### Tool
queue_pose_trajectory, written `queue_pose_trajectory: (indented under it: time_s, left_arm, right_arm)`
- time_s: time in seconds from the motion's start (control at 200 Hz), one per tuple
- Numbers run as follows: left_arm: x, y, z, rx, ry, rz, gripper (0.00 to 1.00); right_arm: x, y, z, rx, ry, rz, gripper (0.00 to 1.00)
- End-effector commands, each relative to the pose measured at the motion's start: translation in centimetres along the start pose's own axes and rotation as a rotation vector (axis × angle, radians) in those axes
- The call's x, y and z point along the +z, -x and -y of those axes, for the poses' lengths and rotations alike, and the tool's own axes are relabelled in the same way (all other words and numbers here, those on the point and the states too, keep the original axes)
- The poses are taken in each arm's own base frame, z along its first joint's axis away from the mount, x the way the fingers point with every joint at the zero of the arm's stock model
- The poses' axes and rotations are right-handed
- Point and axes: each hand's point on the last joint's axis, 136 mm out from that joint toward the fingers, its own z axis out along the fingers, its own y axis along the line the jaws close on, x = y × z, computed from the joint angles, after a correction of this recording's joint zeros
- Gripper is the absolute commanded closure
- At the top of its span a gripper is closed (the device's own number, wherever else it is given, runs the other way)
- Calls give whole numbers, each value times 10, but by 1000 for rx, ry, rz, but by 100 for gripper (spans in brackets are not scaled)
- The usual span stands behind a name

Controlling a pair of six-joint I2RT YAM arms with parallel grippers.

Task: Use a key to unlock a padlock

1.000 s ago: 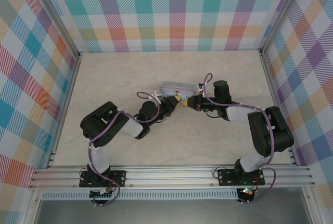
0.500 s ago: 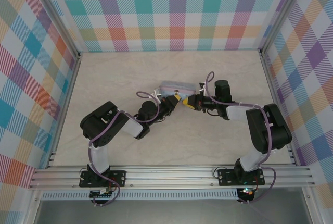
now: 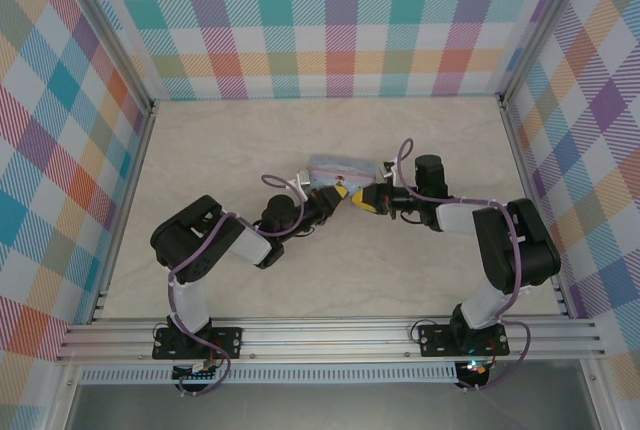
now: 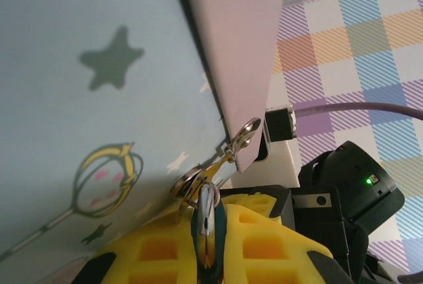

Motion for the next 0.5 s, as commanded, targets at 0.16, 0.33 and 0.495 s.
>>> queue_pose_trajectory:
  time_s: [0.16, 0.33, 0.495]
  left_arm:
    - [-6, -48, 10, 24, -33, -221, 100]
    - [-5, -32, 2, -19, 6, -121, 100]
    - [-6, -17, -8, -45, 46, -24, 100]
  right_arm:
    - [-12, 25, -33, -291, 30, 125, 100]
    - [-14, 9, -23, -285, 8, 112, 100]
    - [-9, -8, -11, -237, 7, 85, 100]
